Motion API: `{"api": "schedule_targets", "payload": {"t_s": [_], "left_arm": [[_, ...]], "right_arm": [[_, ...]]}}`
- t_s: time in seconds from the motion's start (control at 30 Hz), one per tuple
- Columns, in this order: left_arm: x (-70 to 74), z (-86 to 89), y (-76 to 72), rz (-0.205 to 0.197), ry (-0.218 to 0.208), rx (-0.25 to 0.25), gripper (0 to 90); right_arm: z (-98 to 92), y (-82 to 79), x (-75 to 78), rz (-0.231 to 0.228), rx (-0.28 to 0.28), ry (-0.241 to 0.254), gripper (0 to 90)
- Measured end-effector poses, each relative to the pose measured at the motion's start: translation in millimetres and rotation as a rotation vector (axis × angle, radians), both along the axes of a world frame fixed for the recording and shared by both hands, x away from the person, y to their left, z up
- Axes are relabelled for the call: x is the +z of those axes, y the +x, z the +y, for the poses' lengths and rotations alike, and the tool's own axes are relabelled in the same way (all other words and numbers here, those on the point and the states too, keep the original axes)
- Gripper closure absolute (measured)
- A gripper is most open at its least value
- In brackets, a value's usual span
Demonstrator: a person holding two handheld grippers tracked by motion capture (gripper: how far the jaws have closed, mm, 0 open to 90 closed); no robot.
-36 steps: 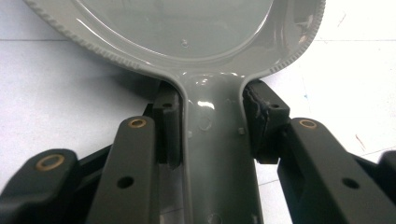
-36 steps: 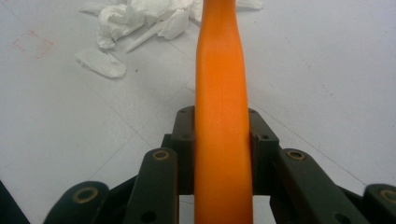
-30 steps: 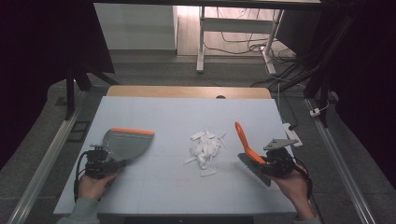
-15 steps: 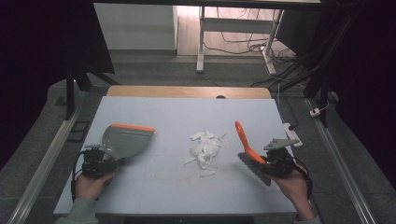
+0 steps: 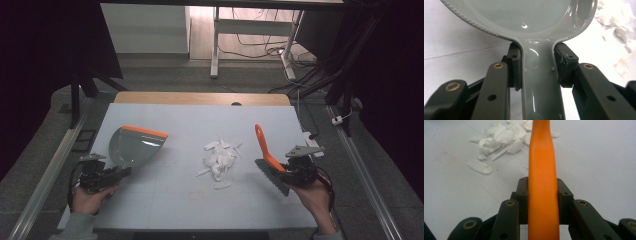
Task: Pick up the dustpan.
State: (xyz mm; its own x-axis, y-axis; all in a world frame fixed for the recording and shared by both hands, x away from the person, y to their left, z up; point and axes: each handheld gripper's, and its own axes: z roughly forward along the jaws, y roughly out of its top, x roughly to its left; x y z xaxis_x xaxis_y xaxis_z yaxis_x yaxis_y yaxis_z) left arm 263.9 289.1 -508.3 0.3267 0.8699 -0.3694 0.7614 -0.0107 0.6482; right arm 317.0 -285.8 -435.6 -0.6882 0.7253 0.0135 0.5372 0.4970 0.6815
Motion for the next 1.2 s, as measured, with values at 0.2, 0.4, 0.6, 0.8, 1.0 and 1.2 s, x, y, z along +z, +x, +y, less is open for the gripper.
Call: {"api": "schedule_targets", "payload": {"t_s": [0.2,0.4,0.6,0.8,1.0,1.2], "left_arm": [[4.9,-1.2,-1.6,-0.03,0.027,-0.036,61.3],[12.1,-5.7,-5.2,-0.072,0.04,-0.08,61.4],[15.1,-11.5,-6.6,-0.093,0.055,-0.137,61.4],[15.2,-18.6,-6.1,-0.094,0.067,-0.182,61.4],[17.6,-24.6,-6.1,-0.099,0.07,-0.225,61.3],[18.4,-27.8,-6.8,-0.104,0.064,-0.27,61.4]], "right_arm": [[-0.7,0.0,0.3,-0.012,-0.008,0.006,70.2],[-1.0,-3.0,1.8,-0.027,-0.005,0.018,70.2],[-1.4,-5.6,5.4,-0.048,-0.009,0.02,70.2],[-1.9,-5.6,7.7,-0.061,-0.01,0.028,70.2],[-1.0,-5.4,7.1,-0.061,-0.006,0.033,70.2],[0.2,-5.8,7.6,-0.065,-0.001,0.031,70.2]]}}
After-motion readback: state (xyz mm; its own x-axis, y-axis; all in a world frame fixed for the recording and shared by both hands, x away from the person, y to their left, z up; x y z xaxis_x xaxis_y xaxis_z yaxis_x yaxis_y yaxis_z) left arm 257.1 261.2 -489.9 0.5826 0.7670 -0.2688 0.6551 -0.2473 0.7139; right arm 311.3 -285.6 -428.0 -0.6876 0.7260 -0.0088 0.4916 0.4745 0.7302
